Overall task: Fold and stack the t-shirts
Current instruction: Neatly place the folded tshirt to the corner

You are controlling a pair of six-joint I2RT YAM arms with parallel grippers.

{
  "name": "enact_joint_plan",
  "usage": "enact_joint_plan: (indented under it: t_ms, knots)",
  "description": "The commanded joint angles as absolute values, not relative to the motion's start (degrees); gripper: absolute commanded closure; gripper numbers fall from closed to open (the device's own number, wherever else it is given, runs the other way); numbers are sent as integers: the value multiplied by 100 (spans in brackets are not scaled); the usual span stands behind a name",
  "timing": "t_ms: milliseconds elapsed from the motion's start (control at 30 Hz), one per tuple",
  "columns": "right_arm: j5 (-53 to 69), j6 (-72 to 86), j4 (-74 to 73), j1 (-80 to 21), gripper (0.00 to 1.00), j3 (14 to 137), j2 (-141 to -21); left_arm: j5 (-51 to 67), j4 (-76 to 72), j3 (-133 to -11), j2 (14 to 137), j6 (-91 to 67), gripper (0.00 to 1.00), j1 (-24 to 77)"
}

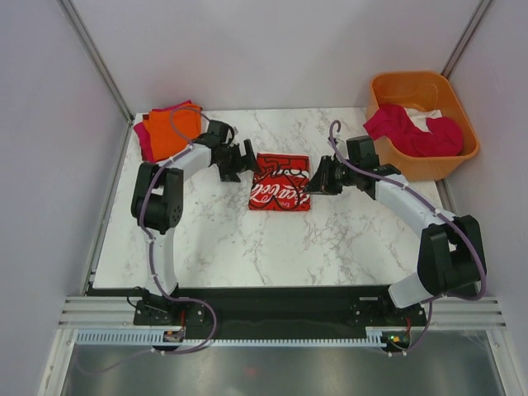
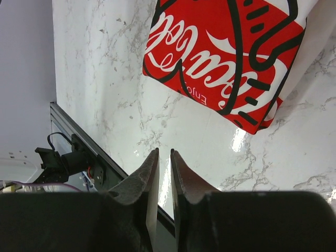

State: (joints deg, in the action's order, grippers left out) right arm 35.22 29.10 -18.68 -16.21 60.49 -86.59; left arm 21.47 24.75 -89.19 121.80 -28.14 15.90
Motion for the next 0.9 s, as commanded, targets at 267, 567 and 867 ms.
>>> enact_joint_plan:
  t_ms: [267, 567, 867]
  knots:
    - [3419, 2707, -2004, -1600, 78, 6311, -8508, 2329, 2276, -8833, 12655, -2821, 4, 1986]
    - [3436, 2690, -2013, -1600, 78, 6311, -8499, 2364, 2030, -8894, 12937, -3111, 88, 2101]
    - [3472, 2742, -1986, -1600, 78, 6319, -8455, 2558, 2284, -9799, 12464, -2813, 98, 1829]
